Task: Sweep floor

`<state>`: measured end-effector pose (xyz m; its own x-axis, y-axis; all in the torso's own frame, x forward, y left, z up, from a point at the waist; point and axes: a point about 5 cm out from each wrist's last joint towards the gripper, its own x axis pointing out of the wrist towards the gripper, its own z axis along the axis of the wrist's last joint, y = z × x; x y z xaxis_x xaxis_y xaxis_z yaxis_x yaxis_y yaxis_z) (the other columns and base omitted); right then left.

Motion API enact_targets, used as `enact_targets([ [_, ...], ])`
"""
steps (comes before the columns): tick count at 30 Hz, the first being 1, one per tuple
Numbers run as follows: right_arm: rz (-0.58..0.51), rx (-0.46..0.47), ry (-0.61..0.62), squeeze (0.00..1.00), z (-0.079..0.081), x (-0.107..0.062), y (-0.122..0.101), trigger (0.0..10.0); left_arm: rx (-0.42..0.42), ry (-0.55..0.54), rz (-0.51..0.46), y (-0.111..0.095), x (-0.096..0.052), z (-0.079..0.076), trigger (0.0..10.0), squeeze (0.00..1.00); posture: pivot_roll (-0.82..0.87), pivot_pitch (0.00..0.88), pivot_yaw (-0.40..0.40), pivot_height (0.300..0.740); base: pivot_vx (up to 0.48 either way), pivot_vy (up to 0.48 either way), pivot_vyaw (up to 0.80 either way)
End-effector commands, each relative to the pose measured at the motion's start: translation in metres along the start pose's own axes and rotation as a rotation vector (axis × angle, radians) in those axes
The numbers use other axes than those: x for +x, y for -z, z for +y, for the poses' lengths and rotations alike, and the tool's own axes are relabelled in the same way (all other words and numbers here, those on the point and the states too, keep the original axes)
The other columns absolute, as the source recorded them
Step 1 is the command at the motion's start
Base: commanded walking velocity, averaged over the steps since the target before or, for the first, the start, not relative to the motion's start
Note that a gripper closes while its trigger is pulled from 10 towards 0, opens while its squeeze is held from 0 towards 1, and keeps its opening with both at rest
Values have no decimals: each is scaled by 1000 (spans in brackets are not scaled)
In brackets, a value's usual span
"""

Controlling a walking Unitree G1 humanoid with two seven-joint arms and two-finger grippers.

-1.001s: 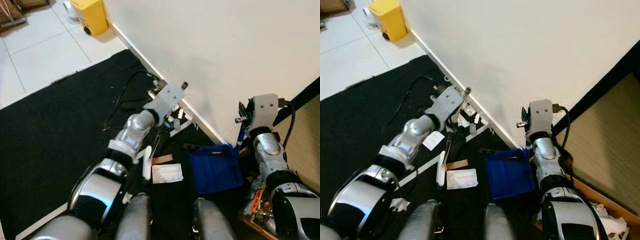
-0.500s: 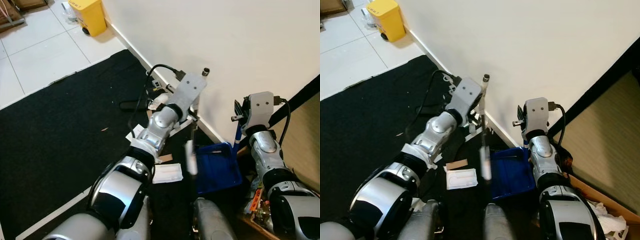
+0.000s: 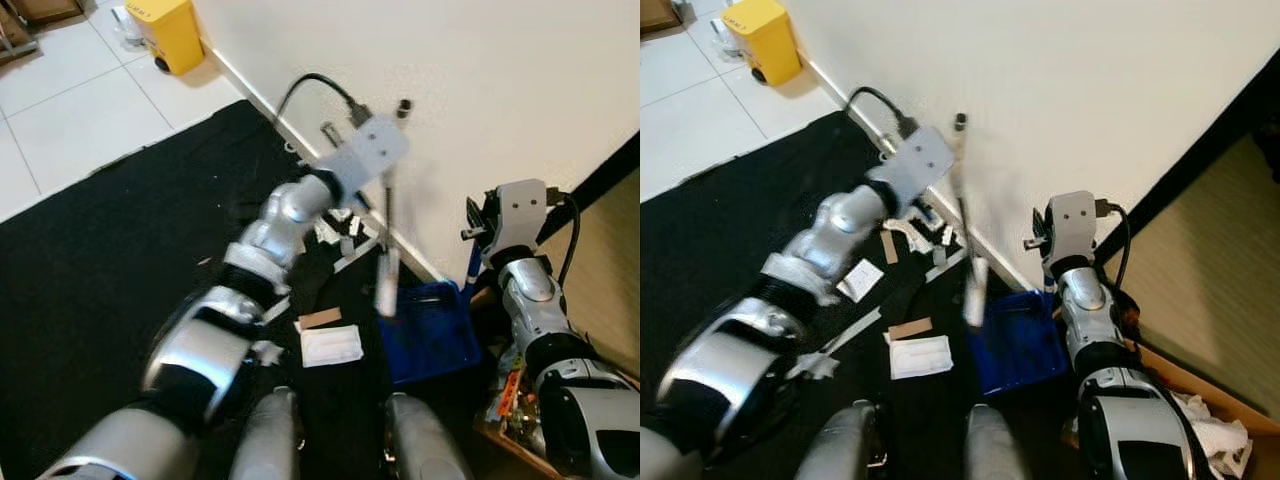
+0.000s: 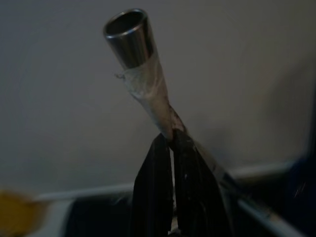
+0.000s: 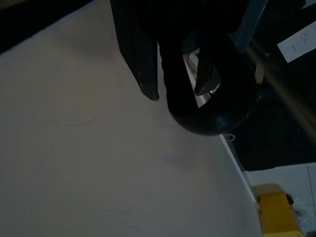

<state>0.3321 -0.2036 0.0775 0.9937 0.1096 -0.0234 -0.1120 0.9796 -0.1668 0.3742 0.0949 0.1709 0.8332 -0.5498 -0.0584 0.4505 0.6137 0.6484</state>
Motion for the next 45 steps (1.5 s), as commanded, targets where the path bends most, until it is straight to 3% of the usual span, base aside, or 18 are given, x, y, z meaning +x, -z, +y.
enact_targets([
  [1,53,57,-19,0,9,-4,12,10000,36,-20,11,2,-4,5,10000,0,43,112,-12,740,0,0,0],
  [3,52,58,-23,0,8,-3,11,10000,31,-46,46,12,-12,12,10000,0,45,111,-13,740,0,0,0],
  [4,49,60,-27,0,8,-2,9,10000,10,-93,88,27,-24,19,10000,0,44,111,-14,740,0,0,0],
  [6,49,60,-27,0,8,-2,9,10000,10,-93,88,27,-24,19,10000,0,44,111,-14,740,0,0,0],
  [7,44,61,-32,0,7,0,7,10000,-33,-177,137,50,-45,24,10000,0,47,110,-20,740,0,0,0],
  [11,43,61,-34,0,7,0,6,10000,-49,-197,145,56,-51,24,10000,0,48,109,-22,740,0,0,0],
  [16,43,59,-62,0,13,1,7,10000,-258,-283,90,70,-61,-12,10000,0,47,107,-30,740,0,0,0],
  [17,43,59,-62,0,13,1,7,10000,-258,-283,90,70,-61,-12,10000,0,47,107,-30,740,0,0,0],
  [20,46,60,-88,0,20,-1,9,10000,-365,-254,164,82,-61,-54,10000,0,37,112,-27,740,0,0,0],
  [21,46,60,-88,0,20,-1,9,10000,-365,-254,164,82,-61,-54,10000,0,37,112,-27,740,0,0,0],
  [25,49,59,-101,0,23,-3,12,10000,-402,-222,227,86,-57,-79,10000,0,27,115,-23,740,0,0,0],
  [40,57,57,-100,0,23,-5,14,10000,-380,-133,260,79,-40,-109,10000,0,11,113,-17,740,0,0,0],
  [45,64,52,-96,0,23,-7,16,10000,-422,-124,220,58,-22,-124,10000,0,8,106,-16,740,0,0,0],
])
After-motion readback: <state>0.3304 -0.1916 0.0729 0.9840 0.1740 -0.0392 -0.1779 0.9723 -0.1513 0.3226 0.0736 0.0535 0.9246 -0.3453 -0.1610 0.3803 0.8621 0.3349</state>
